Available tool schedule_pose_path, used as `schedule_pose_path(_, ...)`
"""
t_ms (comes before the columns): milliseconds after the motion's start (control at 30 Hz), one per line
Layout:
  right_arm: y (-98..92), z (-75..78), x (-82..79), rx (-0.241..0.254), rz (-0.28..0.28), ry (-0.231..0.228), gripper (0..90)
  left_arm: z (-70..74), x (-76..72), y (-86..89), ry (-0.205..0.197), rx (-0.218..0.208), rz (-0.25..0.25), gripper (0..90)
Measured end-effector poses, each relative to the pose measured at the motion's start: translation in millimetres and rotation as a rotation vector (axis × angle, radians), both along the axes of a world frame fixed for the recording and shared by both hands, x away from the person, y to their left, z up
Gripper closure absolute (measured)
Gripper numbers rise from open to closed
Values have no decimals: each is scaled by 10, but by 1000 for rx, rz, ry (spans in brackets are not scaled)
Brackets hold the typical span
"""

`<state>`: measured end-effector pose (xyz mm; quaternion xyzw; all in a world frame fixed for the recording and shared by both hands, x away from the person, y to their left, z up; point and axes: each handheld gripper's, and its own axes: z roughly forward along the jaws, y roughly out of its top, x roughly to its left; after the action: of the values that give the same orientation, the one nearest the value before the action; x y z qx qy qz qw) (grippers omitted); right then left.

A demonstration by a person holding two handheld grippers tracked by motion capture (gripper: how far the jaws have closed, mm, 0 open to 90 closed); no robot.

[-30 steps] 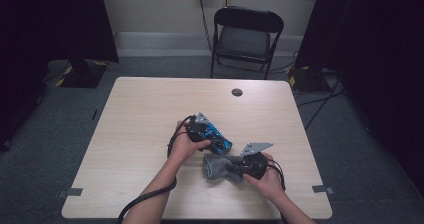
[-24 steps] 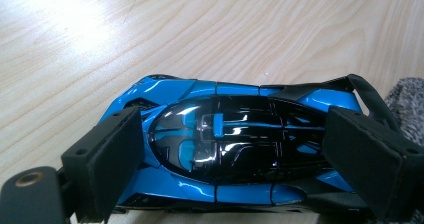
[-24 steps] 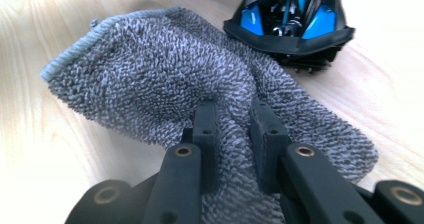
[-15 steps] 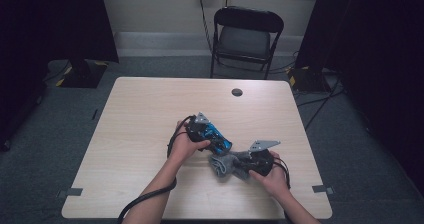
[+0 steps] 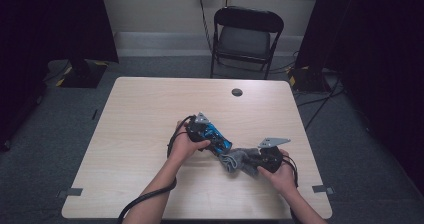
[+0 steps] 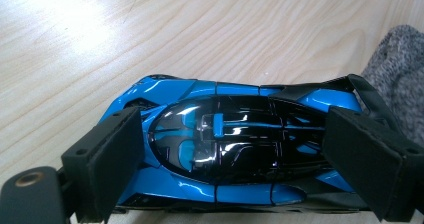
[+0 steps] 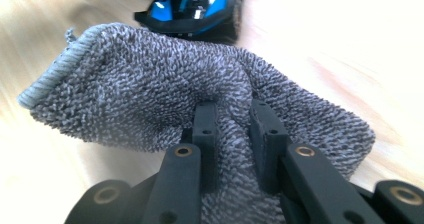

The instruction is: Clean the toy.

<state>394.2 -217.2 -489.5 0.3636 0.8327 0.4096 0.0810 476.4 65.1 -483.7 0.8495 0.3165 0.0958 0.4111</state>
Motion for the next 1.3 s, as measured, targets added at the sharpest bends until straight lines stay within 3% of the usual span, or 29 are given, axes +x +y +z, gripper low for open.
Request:
schedule_pose_path(767, -316, 19, 212, -3, -107, 20, 759, 1, -1, -1, -2, 3, -3, 98)
schedule_pose_path(1000, -350, 42, 270, -26, -136, 22, 759, 1, 0, 0, -1, 2, -5, 98)
schedule_pose_path(1300, -431, 93, 329, -6, -215, 45, 758, 5, -1, -4, -1, 7, -5, 98)
